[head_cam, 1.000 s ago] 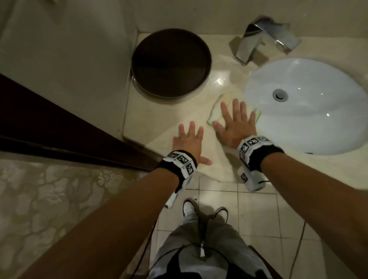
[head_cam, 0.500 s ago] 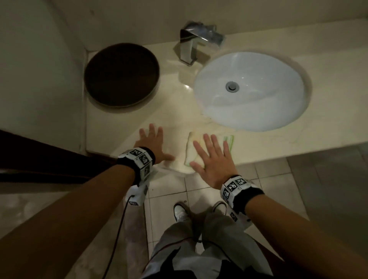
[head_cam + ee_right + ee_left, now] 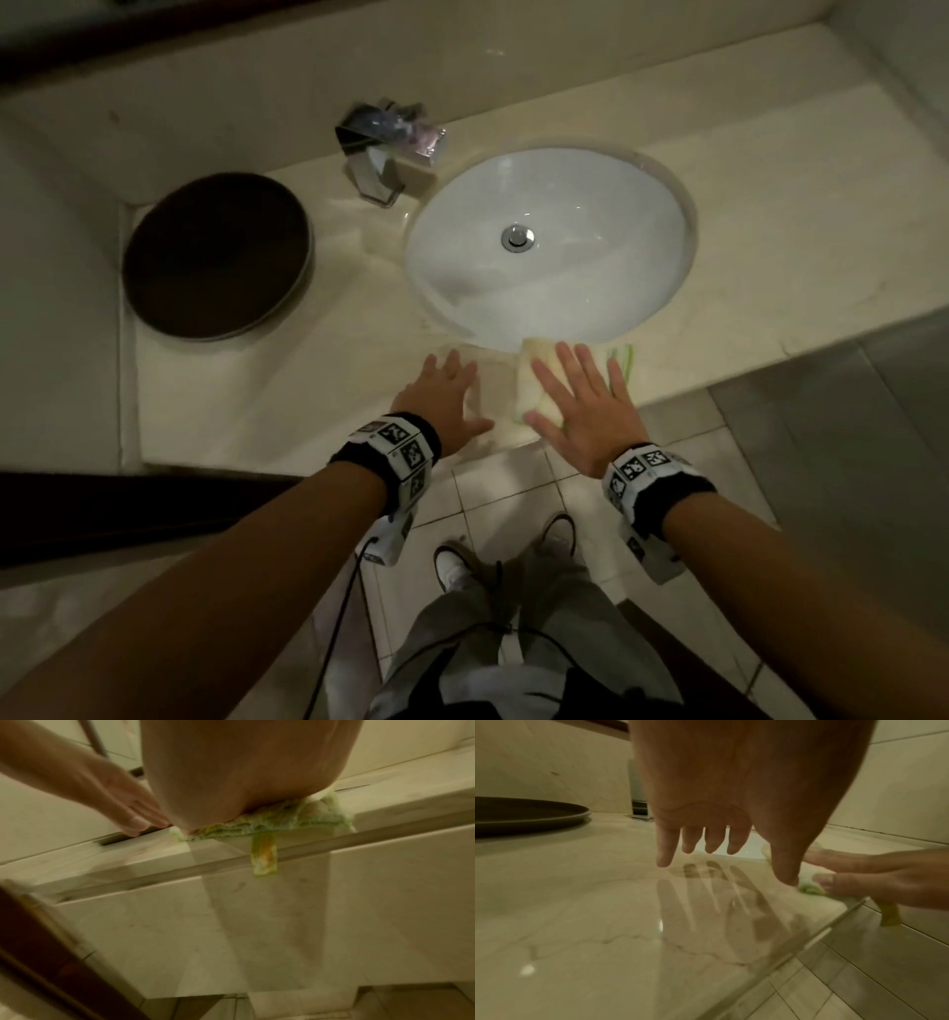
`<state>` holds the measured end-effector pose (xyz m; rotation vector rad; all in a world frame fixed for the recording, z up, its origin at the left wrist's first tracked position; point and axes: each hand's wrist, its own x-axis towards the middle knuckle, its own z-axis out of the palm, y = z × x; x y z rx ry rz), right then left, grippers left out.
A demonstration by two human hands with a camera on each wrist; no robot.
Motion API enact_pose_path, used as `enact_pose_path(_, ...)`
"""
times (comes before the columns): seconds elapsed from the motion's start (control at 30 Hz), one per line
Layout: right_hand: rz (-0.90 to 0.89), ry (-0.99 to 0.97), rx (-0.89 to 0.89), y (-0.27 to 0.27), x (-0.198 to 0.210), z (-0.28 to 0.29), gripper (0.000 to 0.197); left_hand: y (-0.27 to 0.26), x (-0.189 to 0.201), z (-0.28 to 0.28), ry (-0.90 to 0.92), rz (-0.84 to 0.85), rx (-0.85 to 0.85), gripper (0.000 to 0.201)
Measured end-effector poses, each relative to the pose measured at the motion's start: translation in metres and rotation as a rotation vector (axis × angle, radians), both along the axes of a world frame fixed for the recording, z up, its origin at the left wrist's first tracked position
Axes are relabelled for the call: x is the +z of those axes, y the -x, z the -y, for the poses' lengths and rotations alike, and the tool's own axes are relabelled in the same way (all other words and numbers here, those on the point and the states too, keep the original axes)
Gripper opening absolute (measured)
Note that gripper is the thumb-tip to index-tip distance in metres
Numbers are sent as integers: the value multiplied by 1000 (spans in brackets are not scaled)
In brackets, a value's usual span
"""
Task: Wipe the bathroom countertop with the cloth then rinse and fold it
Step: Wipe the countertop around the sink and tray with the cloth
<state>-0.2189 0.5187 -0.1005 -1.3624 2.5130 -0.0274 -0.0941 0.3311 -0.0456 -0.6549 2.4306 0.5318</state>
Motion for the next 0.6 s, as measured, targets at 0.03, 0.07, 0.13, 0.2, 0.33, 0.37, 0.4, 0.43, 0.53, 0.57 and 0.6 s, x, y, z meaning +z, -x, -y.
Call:
enact_pose_path(0.03,0,-4,-41,14,0,-12,74,4,-2,-5,-6,13,-2,91)
enact_pose_path(0.07,-5,-9,-77,28,0,-24,74,9,-5,-9,-11,28,-9,94)
enact_pose_path(0.13,-16,-33,-107,46,1,-41,76,10,-9,-15,-2,52,-20,101)
enact_pose_path(0.2,0,-44,-128,52,0,-46,77,11,-13,-19,13,56,-16,106)
enact_pose_path(0.33,-14,-27,-191,36,-5,-29,74,11,-15,-20,21,39,4,109)
enact_pose_path(0.37,-23,-30,-196,31,-5,-26,74,12,-15,-21,26,40,5,110)
enact_pose_path(0.4,-21,-21,-187,28,-5,-22,73,12,-15,-21,32,40,9,110)
enact_pose_path(0.43,-7,-3,-163,24,-4,-16,73,13,-15,-21,37,43,11,110)
enact_pose_path(0.53,24,24,-8,4,-5,8,75,14,-15,-23,40,37,36,108)
enact_pose_path(0.57,23,35,40,-5,-6,15,74,13,-15,-24,41,32,43,107)
enact_pose_path(0.6,18,48,66,-13,-7,21,72,13,-14,-25,40,27,44,106)
